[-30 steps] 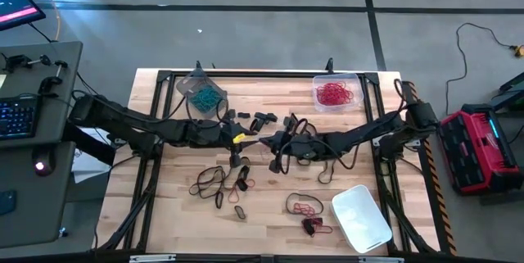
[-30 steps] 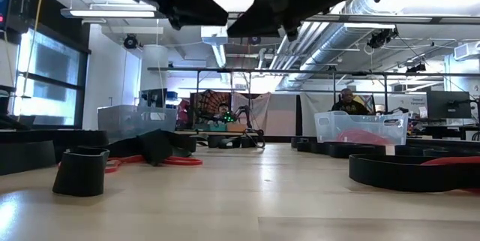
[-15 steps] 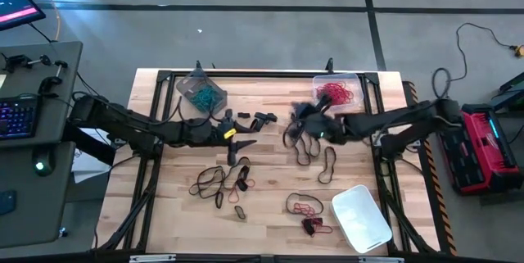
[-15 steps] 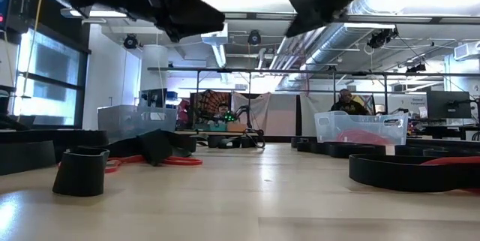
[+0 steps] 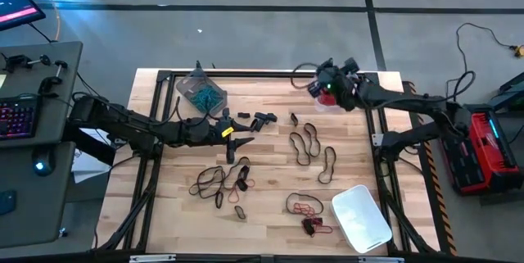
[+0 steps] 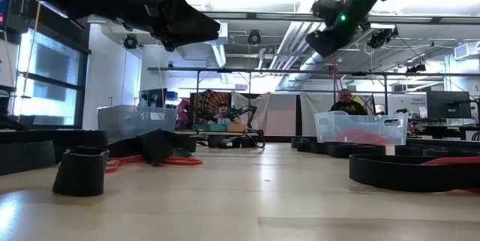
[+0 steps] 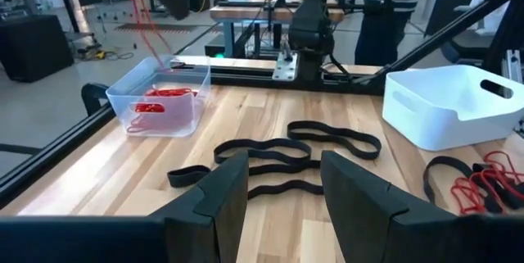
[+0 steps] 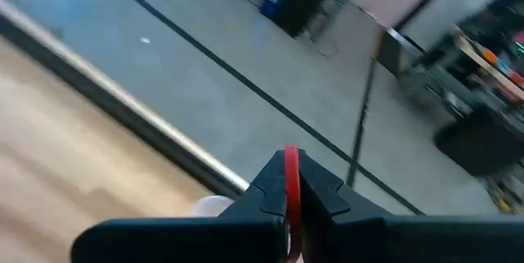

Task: Sort rubber bands into baskets
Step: Put the red rubber band into the transparent bin

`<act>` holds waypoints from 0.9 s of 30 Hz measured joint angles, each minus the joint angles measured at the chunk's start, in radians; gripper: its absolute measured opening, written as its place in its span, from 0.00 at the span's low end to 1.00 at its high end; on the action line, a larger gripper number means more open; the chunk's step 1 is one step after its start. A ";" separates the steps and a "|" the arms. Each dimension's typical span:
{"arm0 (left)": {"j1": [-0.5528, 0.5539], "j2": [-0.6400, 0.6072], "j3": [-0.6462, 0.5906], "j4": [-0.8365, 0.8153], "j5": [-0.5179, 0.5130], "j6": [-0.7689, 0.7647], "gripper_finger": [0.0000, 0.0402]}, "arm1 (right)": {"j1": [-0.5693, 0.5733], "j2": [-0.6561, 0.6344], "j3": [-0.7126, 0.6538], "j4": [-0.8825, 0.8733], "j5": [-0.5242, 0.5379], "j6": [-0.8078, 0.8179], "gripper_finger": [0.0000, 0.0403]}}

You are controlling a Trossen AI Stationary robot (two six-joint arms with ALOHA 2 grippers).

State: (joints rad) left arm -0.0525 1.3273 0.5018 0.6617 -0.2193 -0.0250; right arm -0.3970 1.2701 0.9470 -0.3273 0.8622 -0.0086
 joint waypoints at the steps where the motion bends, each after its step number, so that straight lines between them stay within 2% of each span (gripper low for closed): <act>1: 0.000 0.000 0.000 0.000 0.000 0.000 0.37 | -0.028 0.000 0.000 0.000 -0.001 -0.002 0.00; 4: 0.000 0.000 0.000 -0.001 -0.002 0.001 0.37 | -0.107 0.000 -0.023 0.045 -0.042 -0.040 0.00; 9: 0.000 0.000 0.000 -0.001 -0.004 0.002 0.37 | -0.220 0.001 -0.143 0.227 -0.199 -0.054 0.00; 15: 0.000 0.000 0.000 -0.002 -0.004 0.002 0.37 | -0.302 0.001 -0.301 0.451 -0.272 -0.059 0.00; 20: 0.000 0.000 0.000 -0.002 -0.004 0.002 0.37 | -0.333 0.001 -0.356 0.452 -0.288 0.000 0.00; 23: 0.000 0.000 0.000 -0.002 -0.004 0.002 0.37 | -0.343 0.001 -0.357 0.386 -0.287 0.038 0.01; 27: 0.000 0.000 0.000 -0.002 -0.003 -0.013 0.37 | -0.343 0.001 -0.357 0.324 -0.288 0.070 0.09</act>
State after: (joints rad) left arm -0.0528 1.3273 0.5018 0.6595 -0.2227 -0.0380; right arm -0.7399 1.2709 0.5896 -0.0033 0.5745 0.0613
